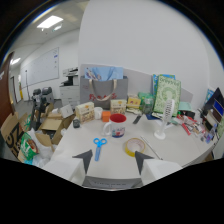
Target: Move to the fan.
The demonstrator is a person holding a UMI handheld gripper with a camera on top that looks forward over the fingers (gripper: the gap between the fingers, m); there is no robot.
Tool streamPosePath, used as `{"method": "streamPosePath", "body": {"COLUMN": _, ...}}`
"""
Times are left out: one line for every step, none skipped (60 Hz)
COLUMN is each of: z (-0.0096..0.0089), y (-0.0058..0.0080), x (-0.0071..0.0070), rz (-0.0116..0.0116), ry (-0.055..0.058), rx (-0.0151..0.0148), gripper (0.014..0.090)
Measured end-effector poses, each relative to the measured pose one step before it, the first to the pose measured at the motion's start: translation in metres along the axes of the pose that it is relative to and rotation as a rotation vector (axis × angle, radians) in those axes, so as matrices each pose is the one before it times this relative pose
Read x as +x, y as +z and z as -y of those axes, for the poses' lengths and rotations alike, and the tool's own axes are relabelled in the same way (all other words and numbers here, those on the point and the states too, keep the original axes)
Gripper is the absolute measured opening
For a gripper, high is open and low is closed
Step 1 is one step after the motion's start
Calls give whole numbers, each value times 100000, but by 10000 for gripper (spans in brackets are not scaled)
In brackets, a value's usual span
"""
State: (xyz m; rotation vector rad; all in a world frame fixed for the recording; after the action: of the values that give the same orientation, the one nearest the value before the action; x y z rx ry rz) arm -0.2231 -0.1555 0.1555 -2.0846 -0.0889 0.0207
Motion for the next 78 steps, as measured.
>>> {"method": "streamPosePath", "body": {"z": -106, "y": -42, "x": 32, "rz": -8, "ry": -25, "rx": -230, "gripper": 839}}
{"method": "streamPosePath", "body": {"z": -124, "y": -9, "x": 139, "rz": -26, "ry": 78, "rx": -182, "gripper": 841}}
{"method": "streamPosePath", "body": {"z": -157, "y": -87, "x": 129, "rz": -105, "ry": 192, "rx": -161, "gripper": 841}}
{"method": "streamPosePath", "body": {"z": -200, "y": -86, "x": 132, "rz": 15, "ry": 176, "rx": -147, "gripper": 842}}
{"method": "streamPosePath", "body": {"z": -197, "y": -89, "x": 172, "rz": -9, "ry": 152, "rx": -108, "gripper": 841}}
{"method": "streamPosePath", "body": {"z": -227, "y": -110, "x": 221, "rz": -192, "ry": 80, "rx": -154, "gripper": 843}}
{"method": "streamPosePath", "body": {"z": -252, "y": -112, "x": 253, "rz": -316, "ry": 62, "rx": -146, "gripper": 842}}
{"method": "streamPosePath", "body": {"z": -137, "y": -93, "x": 140, "rz": -360, "ry": 124, "rx": -144, "gripper": 842}}
{"method": "streamPosePath", "body": {"z": -408, "y": -176, "x": 327, "rz": -87, "ry": 14, "rx": 55, "gripper": 842}}
{"method": "streamPosePath", "body": {"z": -269, "y": -132, "x": 270, "rz": -181, "ry": 52, "rx": -117, "gripper": 841}}
{"method": "streamPosePath", "body": {"z": -272, "y": -116, "x": 296, "rz": -374, "ry": 101, "rx": -220, "gripper": 841}}
{"method": "streamPosePath", "body": {"z": -270, "y": -124, "x": 310, "rz": -455, "ry": 144, "rx": -282, "gripper": 842}}
{"method": "streamPosePath", "body": {"z": -302, "y": -100, "x": 324, "rz": -496, "ry": 123, "rx": -307, "gripper": 842}}
{"method": "streamPosePath", "body": {"z": -182, "y": -102, "x": 261, "rz": -488, "ry": 192, "rx": -442, "gripper": 841}}
{"method": "streamPosePath", "body": {"z": -194, "y": -63, "x": 302, "rz": -469, "ry": 122, "rx": -463, "gripper": 842}}
{"method": "streamPosePath", "body": {"z": -415, "y": -99, "x": 514, "rz": -532, "ry": 45, "rx": -161, "gripper": 842}}
{"method": "streamPosePath", "body": {"z": -286, "y": -116, "x": 413, "rz": -665, "ry": 99, "rx": -319, "gripper": 844}}
{"method": "streamPosePath", "body": {"z": -271, "y": -99, "x": 413, "rz": -638, "ry": 49, "rx": -230, "gripper": 842}}
{"method": "streamPosePath", "body": {"z": -255, "y": -77, "x": 410, "rz": -572, "ry": 57, "rx": -129, "gripper": 844}}
{"method": "streamPosePath", "body": {"z": -180, "y": -116, "x": 336, "rz": -627, "ry": 99, "rx": -303, "gripper": 841}}
{"method": "streamPosePath", "body": {"z": -262, "y": -70, "x": 444, "rz": -669, "ry": 87, "rx": -178, "gripper": 842}}
{"method": "streamPosePath", "body": {"z": -248, "y": -72, "x": 457, "rz": -696, "ry": 52, "rx": -237, "gripper": 844}}
{"method": "streamPosePath", "body": {"z": -260, "y": -78, "x": 476, "rz": -687, "ry": 42, "rx": -223, "gripper": 844}}
{"method": "streamPosePath", "body": {"z": -264, "y": -62, "x": 454, "rz": -584, "ry": 7, "rx": -150, "gripper": 842}}
{"method": "streamPosePath", "body": {"z": -224, "y": -48, "x": 425, "rz": -545, "ry": -65, "rx": -149, "gripper": 842}}
{"method": "streamPosePath", "body": {"z": -204, "y": 11, "x": 421, "rz": -661, "ry": -131, "rx": -263, "gripper": 842}}
{"method": "streamPosePath", "body": {"z": -251, "y": -6, "x": 632, "rz": -341, "ry": -218, "rx": -138, "gripper": 844}}
{"method": "streamPosePath", "body": {"z": -193, "y": 62, "x": 437, "rz": -489, "ry": -202, "rx": -247, "gripper": 842}}
{"method": "streamPosePath", "body": {"z": -225, "y": 23, "x": 416, "rz": -454, "ry": -182, "rx": -276, "gripper": 840}}
{"method": "streamPosePath", "body": {"z": -218, "y": 16, "x": 407, "rz": -322, "ry": -166, "rx": -288, "gripper": 841}}
{"method": "streamPosePath", "body": {"z": -187, "y": 2, "x": 237, "rz": -331, "ry": -36, "rx": -350, "gripper": 841}}
{"method": "streamPosePath", "body": {"z": -206, "y": 13, "x": 379, "rz": -99, "ry": -89, "rx": -258, "gripper": 840}}
{"method": "streamPosePath", "body": {"z": -182, "y": 48, "x": 401, "rz": -164, "ry": 3, "rx": -264, "gripper": 842}}
{"method": "streamPosePath", "body": {"z": -170, "y": 54, "x": 398, "rz": -266, "ry": 48, "rx": -262, "gripper": 841}}
{"method": "streamPosePath", "body": {"z": -166, "y": 137, "x": 323, "rz": -342, "ry": 92, "rx": -137, "gripper": 842}}
{"method": "streamPosePath", "body": {"z": -159, "y": 57, "x": 568, "rz": -1, "ry": -27, "rx": -49, "gripper": 842}}
{"method": "streamPosePath", "body": {"z": -120, "y": 133, "x": 380, "rz": -139, "ry": 9, "rx": -151, "gripper": 840}}
{"method": "streamPosePath", "body": {"z": -139, "y": 151, "x": 364, "rz": -114, "ry": 4, "rx": -175, "gripper": 843}}
{"method": "streamPosePath", "body": {"z": -133, "y": 169, "x": 343, "rz": 10, "ry": 17, "rx": -221, "gripper": 843}}
{"method": "streamPosePath", "body": {"z": -106, "y": 196, "x": 326, "rz": 97, "ry": 23, "rx": -194, "gripper": 843}}
{"method": "streamPosePath", "body": {"z": -79, "y": 211, "x": 336, "rz": 92, "ry": -17, "rx": -154, "gripper": 844}}
{"method": "streamPosePath", "body": {"z": -60, "y": 213, "x": 344, "rz": -9, "ry": 12, "rx": -147, "gripper": 844}}
{"method": "streamPosePath", "body": {"z": -29, "y": 319, "x": 108, "rz": -153, "ry": -22, "rx": -181, "gripper": 842}}
{"method": "streamPosePath", "body": {"z": -10, "y": 269, "x": 494, "rz": 525, "ry": -77, "rx": -186, "gripper": 844}}
{"method": "streamPosePath", "body": {"z": 11, "y": 284, "x": 238, "rz": 399, "ry": 77, "rx": -128, "gripper": 845}}
{"method": "streamPosePath", "body": {"z": 37, "y": 310, "x": 257, "rz": 461, "ry": 54, "rx": -114, "gripper": 846}}
{"method": "streamPosePath", "body": {"z": 57, "y": 295, "x": 256, "rz": 538, "ry": -5, "rx": -85, "gripper": 846}}
{"method": "streamPosePath", "body": {"z": 66, "y": 319, "x": 242, "rz": 582, "ry": -16, "rx": -120, "gripper": 845}}
{"method": "streamPosePath", "body": {"z": 99, "y": 332, "x": 262, "rz": 472, "ry": -14, "rx": -97, "gripper": 844}}
{"method": "streamPosePath", "body": {"z": 91, "y": 373, "x": 38, "rz": 19, "ry": 5, "rx": -39, "gripper": 844}}
{"method": "streamPosePath", "body": {"z": 148, "y": 311, "x": 422, "rz": 647, "ry": -235, "rx": -24, "gripper": 846}}
{"method": "streamPosePath", "body": {"z": 154, "y": 324, "x": 243, "rz": 530, "ry": -297, "rx": 11, "gripper": 844}}
{"method": "streamPosePath", "body": {"z": 171, "y": 371, "x": 263, "rz": 490, "ry": -267, "rx": 28, "gripper": 843}}
{"method": "streamPosePath", "body": {"z": 174, "y": 368, "x": 299, "rz": 388, "ry": -174, "rx": 24, "gripper": 844}}
{"method": "streamPosePath", "body": {"z": 178, "y": 377, "x": 307, "rz": 352, "ry": -212, "rx": 14, "gripper": 845}}
{"method": "streamPosePath", "body": {"z": 202, "y": 410, "x": 282, "rz": 439, "ry": -334, "rx": 65, "gripper": 843}}
{"method": "streamPosePath", "body": {"z": 214, "y": 395, "x": 249, "rz": 537, "ry": -351, "rx": 92, "gripper": 843}}
{"method": "streamPosePath", "body": {"z": 205, "y": 433, "x": 146, "rz": 426, "ry": -258, "rx": 50, "gripper": 844}}
{"method": "streamPosePath", "body": {"z": 223, "y": 346, "x": 246, "rz": 439, "ry": -136, "rx": -150, "gripper": 844}}
{"method": "streamPosePath", "body": {"z": 209, "y": 446, "x": 324, "rz": 358, "ry": -273, "rx": 55, "gripper": 845}}
{"method": "streamPosePath", "body": {"z": 206, "y": 424, "x": 249, "rz": 392, "ry": -319, "rx": 48, "gripper": 845}}
{"method": "streamPosePath", "body": {"z": 239, "y": 428, "x": 171, "rz": 576, "ry": -415, "rx": 43, "gripper": 845}}
{"method": "streamPosePath", "body": {"z": 225, "y": 444, "x": 184, "rz": 675, "ry": -409, "rx": 52, "gripper": 845}}
{"method": "streamPosePath", "body": {"z": 205, "y": 426, "x": 264, "rz": 446, "ry": -331, "rx": 40, "gripper": 844}}
{"method": "streamPosePath", "body": {"z": 215, "y": 392, "x": 249, "rz": 210, "ry": -189, "rx": -11, "gripper": 844}}
{"method": "streamPosePath", "body": {"z": 209, "y": 428, "x": 313, "rz": 314, "ry": -292, "rx": 140, "gripper": 844}}
{"method": "streamPosePath", "body": {"z": 208, "y": 452, "x": 194, "rz": 393, "ry": -418, "rx": 33, "gripper": 842}}
{"method": "streamPosePath", "body": {"z": 258, "y": 456, "x": 167, "rz": 432, "ry": -376, "rx": -14, "gripper": 844}}
{"method": "streamPosePath", "body": {"z": 220, "y": 448, "x": 208, "rz": 397, "ry": -339, "rx": 24, "gripper": 844}}
{"method": "streamPosePath", "body": {"z": 214, "y": 419, "x": 216, "rz": 307, "ry": -197, "rx": 51, "gripper": 845}}
{"method": "streamPosePath", "body": {"z": 202, "y": 419, "x": 170, "rz": 317, "ry": -180, "rx": 81, "gripper": 844}}
{"method": "streamPosePath", "body": {"z": 212, "y": 434, "x": 148, "rz": 448, "ry": -241, "rx": 59, "gripper": 843}}
{"method": "streamPosePath", "body": {"z": 221, "y": 458, "x": 136, "rz": 471, "ry": -229, "rx": 136, "gripper": 844}}
{"method": "streamPosePath", "body": {"z": 227, "y": 434, "x": 128, "rz": 385, "ry": -142, "rx": -4, "gripper": 843}}
{"method": "streamPosePath", "body": {"z": 244, "y": 423, "x": 160, "rz": 240, "ry": -79, "rx": 210, "gripper": 844}}
{"method": "streamPosePath", "body": {"z": 191, "y": 409, "x": 137, "rz": 279, "ry": -63, "rx": 41, "gripper": 843}}
{"method": "streamPosePath", "body": {"z": 181, "y": 421, "x": 133, "rz": 270, "ry": -120, "rx": 60, "gripper": 840}}
{"method": "streamPosePath", "body": {"z": 205, "y": 411, "x": 67, "rz": 364, "ry": -34, "rx": 37, "gripper": 842}}
